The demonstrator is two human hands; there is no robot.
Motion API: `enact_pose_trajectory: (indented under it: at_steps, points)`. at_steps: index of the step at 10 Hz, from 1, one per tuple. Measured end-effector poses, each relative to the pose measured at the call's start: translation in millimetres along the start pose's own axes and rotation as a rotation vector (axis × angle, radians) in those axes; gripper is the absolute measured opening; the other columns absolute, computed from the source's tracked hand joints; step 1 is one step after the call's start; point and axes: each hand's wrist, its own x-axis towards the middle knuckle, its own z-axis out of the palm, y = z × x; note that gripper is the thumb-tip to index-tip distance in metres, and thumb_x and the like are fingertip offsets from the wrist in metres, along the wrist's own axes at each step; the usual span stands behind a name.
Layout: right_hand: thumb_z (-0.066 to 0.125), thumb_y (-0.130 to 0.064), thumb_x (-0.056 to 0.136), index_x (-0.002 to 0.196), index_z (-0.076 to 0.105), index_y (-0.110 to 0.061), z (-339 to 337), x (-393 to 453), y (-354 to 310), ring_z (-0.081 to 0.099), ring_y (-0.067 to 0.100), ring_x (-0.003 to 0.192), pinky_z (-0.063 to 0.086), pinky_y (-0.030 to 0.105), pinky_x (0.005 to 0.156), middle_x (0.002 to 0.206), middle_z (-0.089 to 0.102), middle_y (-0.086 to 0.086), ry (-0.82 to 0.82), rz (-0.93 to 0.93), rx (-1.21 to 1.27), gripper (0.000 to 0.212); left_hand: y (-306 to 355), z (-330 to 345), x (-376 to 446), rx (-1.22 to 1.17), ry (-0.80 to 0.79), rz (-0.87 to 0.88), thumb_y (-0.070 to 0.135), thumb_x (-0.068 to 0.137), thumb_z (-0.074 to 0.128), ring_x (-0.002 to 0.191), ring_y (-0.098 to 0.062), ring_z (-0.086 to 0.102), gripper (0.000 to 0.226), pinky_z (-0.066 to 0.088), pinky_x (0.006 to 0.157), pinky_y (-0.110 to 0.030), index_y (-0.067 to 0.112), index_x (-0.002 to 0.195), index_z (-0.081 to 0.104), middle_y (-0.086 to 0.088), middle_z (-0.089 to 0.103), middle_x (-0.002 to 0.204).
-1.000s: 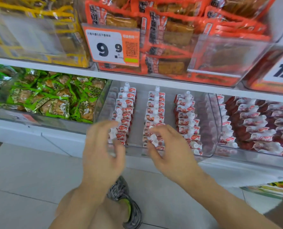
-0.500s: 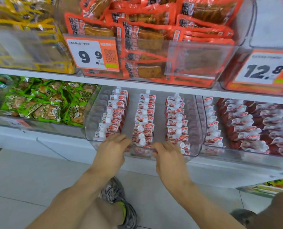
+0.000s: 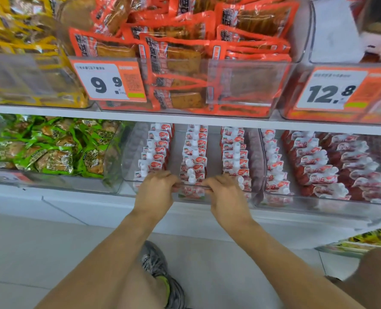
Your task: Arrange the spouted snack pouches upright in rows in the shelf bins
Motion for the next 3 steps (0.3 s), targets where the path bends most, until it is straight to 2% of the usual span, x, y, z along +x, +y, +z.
enact_pose_trajectory:
  at_steps: [2,3]
  points:
    - [0.075,0.003,0.070,0.106,0.068,-0.014,2,-10,6,0.058,0.028,0.080,0.052,0.039,0.069,0.087,0.063,0.005,-0.028,-0.073,-0.017,0.040,6,1,-7,0.003,0.011,-0.007,-0.001,0.069,0.078,0.065,-0.028,0.060,0.018,0.049,0.062,-0.036,0.013,0.077,0.071,-0.002,0.064,0.070]
    - [0.065,-0.005,0.084,0.123,0.062,-0.010,-20,-17,11,0.057,0.028,0.099,0.053,0.040,0.087,0.108,0.061,0.008,-0.096,-0.193,0.071,0.040,5,-4,-11,0.005,-0.064,0.056,0.008,0.079,0.073,0.074,-0.029,0.061,0.013,0.047,0.066,-0.034,0.015,0.090,0.073,-0.003,0.064,0.079]
